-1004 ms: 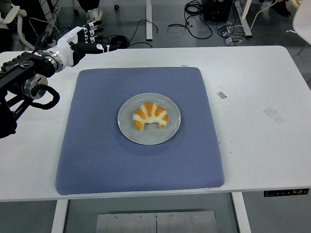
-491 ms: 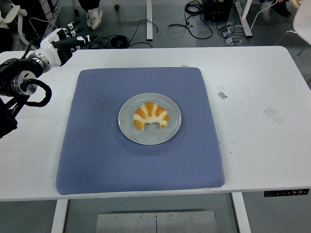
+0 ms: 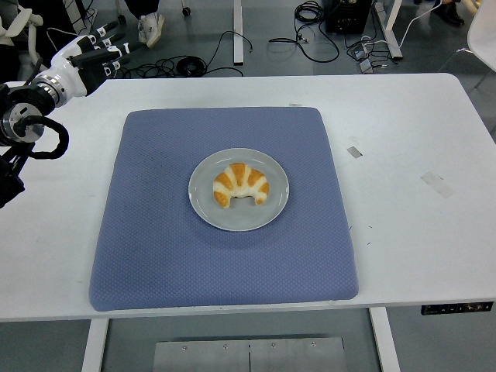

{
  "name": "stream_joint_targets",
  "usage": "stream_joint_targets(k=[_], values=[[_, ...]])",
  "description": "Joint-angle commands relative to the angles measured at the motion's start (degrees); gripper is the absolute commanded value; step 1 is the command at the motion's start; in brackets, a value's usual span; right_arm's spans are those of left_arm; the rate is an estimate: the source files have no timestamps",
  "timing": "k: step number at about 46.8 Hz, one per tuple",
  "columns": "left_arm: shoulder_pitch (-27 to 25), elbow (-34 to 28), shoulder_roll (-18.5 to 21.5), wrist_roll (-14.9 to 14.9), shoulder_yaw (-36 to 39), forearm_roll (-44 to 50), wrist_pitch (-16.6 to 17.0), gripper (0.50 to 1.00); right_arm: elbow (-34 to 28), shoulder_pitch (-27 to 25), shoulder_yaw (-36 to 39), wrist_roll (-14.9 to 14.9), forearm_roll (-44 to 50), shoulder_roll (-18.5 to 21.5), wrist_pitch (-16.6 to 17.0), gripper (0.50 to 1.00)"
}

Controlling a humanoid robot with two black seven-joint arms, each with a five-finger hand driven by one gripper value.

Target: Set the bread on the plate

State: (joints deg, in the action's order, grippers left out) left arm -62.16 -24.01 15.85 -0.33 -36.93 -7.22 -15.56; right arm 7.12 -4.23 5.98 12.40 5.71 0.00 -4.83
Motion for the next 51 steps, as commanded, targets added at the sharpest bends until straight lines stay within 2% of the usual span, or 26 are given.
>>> stream_joint_targets(k=[1,18,26,51], values=[[-0.1,0.0,0.1,0.1,0.0,1.2,-0.3,0.983,0.0,0.0,0.0,0.0,0.0,0.0,0.0,1.0],[0.7,0.0,-0.1,0.2,0.9,1.3,-2.0,0.984,0.0,0.0,0.0,0.0,0.0,0.0,0.0,1.0],[1.3,2.1,-0.2,0.1,1.0,1.2,-3.7,0.983,0.0,0.0,0.0,0.0,0.0,0.0,0.0,1.0],[1.8,3.0,-1.7,-1.6,1.1,1.2,-3.8,0.984,0.2,1.2,0.1,0.0,0.0,0.0,0.2,1.0]])
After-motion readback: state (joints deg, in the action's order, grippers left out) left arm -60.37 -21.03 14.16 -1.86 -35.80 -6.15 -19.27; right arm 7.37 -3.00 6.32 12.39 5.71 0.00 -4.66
